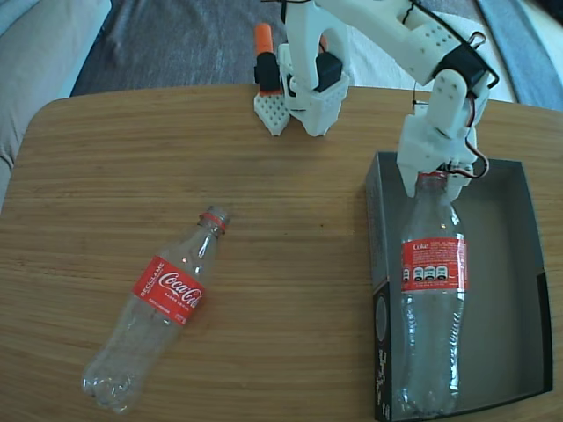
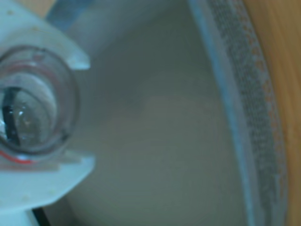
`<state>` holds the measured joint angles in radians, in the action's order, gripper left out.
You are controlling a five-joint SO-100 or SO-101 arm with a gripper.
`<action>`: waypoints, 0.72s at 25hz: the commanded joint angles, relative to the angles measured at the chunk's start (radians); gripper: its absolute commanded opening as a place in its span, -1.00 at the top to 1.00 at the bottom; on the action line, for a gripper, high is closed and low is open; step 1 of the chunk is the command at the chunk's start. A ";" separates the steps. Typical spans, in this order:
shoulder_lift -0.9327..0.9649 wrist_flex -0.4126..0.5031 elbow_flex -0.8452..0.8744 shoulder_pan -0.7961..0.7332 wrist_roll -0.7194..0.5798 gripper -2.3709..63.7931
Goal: Grasp the bottles and put them in the box.
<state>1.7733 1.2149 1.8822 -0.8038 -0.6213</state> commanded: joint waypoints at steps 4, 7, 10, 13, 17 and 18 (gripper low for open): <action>0.086 0.028 -0.035 0.005 -0.009 -0.08; 0.095 0.028 -0.035 0.015 -0.009 -0.07; 0.101 0.028 -0.057 0.048 -0.006 -0.07; 0.100 0.034 -0.138 0.123 -0.008 -0.07; 0.086 0.094 -0.259 0.218 -0.008 -0.07; 0.087 0.101 -0.290 0.236 -0.008 -0.07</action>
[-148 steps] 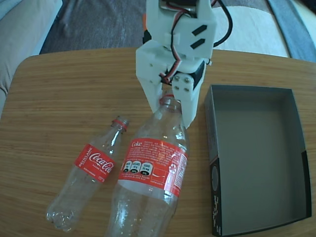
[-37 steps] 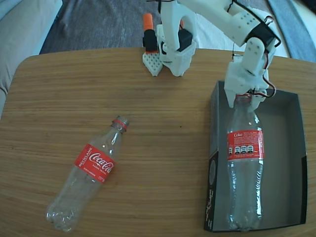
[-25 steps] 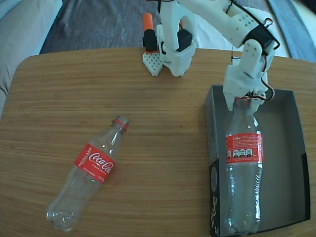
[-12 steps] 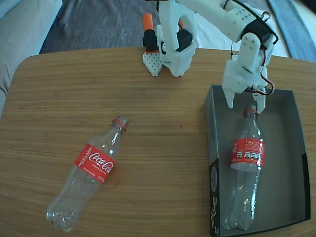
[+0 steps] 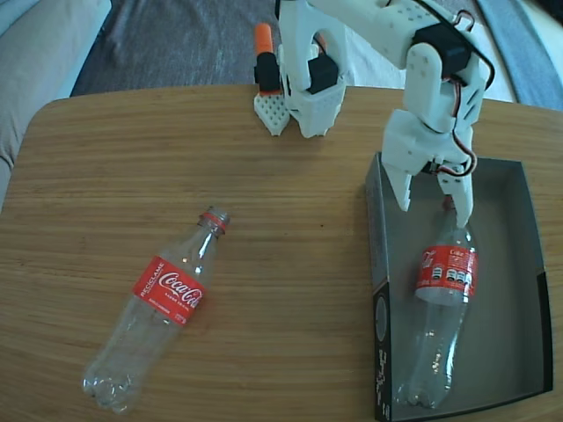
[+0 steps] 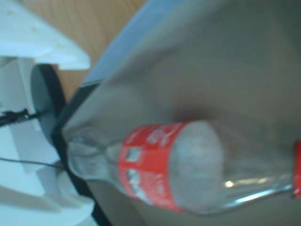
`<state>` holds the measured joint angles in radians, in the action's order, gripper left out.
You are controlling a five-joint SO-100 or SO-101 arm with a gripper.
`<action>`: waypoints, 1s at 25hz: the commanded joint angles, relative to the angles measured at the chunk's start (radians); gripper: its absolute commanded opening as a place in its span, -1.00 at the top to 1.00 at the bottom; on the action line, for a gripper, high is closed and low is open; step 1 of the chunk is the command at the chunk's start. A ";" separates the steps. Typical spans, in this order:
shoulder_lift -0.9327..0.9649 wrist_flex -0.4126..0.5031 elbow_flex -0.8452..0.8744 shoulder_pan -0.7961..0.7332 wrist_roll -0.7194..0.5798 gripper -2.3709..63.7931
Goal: Grasp the bottles and put them in the box.
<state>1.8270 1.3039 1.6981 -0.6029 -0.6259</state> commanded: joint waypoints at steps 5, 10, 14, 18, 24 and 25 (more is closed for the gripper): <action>0.029 0.092 -0.259 0.150 -0.003 -0.07; 0.037 0.213 -0.350 0.295 -0.005 -0.07; 0.048 0.339 -0.388 0.434 -0.078 -0.07; 0.057 0.411 -0.407 0.620 -0.225 -0.07; 0.141 0.411 -0.295 0.805 -0.526 -0.07; 0.153 0.411 -0.268 0.830 -0.571 -0.07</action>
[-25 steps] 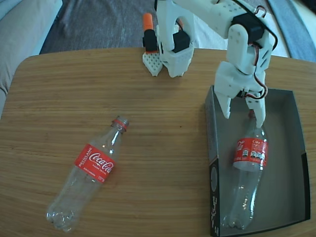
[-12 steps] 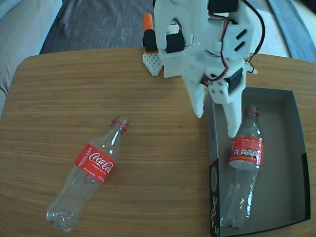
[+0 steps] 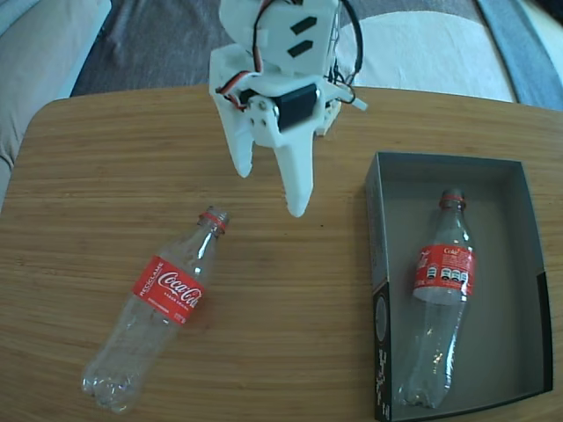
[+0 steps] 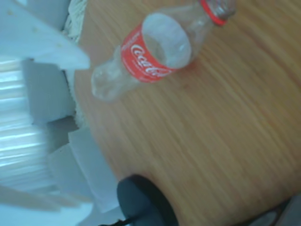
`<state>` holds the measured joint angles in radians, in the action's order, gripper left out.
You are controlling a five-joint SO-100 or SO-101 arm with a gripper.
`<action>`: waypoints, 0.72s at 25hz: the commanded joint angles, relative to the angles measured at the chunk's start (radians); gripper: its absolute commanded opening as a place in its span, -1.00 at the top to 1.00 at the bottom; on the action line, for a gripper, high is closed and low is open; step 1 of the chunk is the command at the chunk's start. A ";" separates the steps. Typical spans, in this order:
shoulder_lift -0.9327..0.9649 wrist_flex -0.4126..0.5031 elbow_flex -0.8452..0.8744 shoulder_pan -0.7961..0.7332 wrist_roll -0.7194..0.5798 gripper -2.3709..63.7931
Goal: Grasp the bottles and put them in the box.
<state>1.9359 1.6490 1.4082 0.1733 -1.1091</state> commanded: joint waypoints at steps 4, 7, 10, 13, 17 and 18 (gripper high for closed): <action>0.081 0.064 0.137 0.109 -0.247 -0.07; 0.097 0.064 0.224 0.114 -0.342 -0.07; 0.086 0.063 0.285 0.112 -0.385 -0.07; 0.081 0.006 0.333 0.112 -0.394 -0.07; 0.078 -0.083 0.376 0.130 -0.397 -0.07; 0.078 -0.100 0.391 0.140 -0.419 -0.07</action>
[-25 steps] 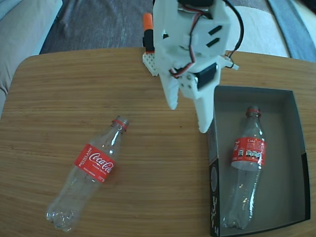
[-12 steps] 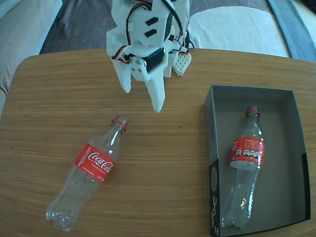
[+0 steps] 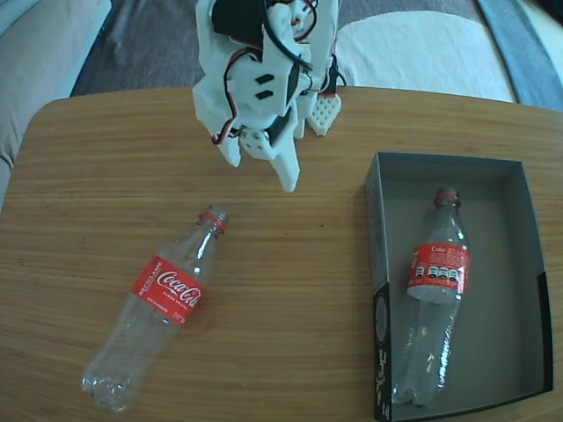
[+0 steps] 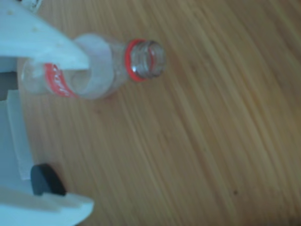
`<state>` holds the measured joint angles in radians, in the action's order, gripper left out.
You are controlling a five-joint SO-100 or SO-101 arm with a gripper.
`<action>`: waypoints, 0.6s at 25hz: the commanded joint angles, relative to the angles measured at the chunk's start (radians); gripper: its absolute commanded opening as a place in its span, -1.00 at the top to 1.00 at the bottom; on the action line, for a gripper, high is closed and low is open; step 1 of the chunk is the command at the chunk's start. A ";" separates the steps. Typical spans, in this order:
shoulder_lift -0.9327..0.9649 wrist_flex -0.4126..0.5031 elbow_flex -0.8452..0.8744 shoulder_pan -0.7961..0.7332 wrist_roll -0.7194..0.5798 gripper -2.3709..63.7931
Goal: Grasp the bottles and put them in the box.
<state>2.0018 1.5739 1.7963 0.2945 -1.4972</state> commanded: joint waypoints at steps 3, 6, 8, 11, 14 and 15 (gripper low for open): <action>-0.018 -0.055 0.041 0.064 -0.120 -0.07; -0.081 -0.058 0.025 0.114 -0.140 -0.07; -0.121 -0.058 0.015 0.155 -0.158 -0.07; -0.163 -0.091 0.014 0.219 -0.192 -0.07; -0.178 -0.141 0.014 0.267 -0.206 -0.10; -0.179 -0.161 0.018 0.278 -0.204 -0.10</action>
<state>1.8178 1.4404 1.8454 0.5446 -1.6981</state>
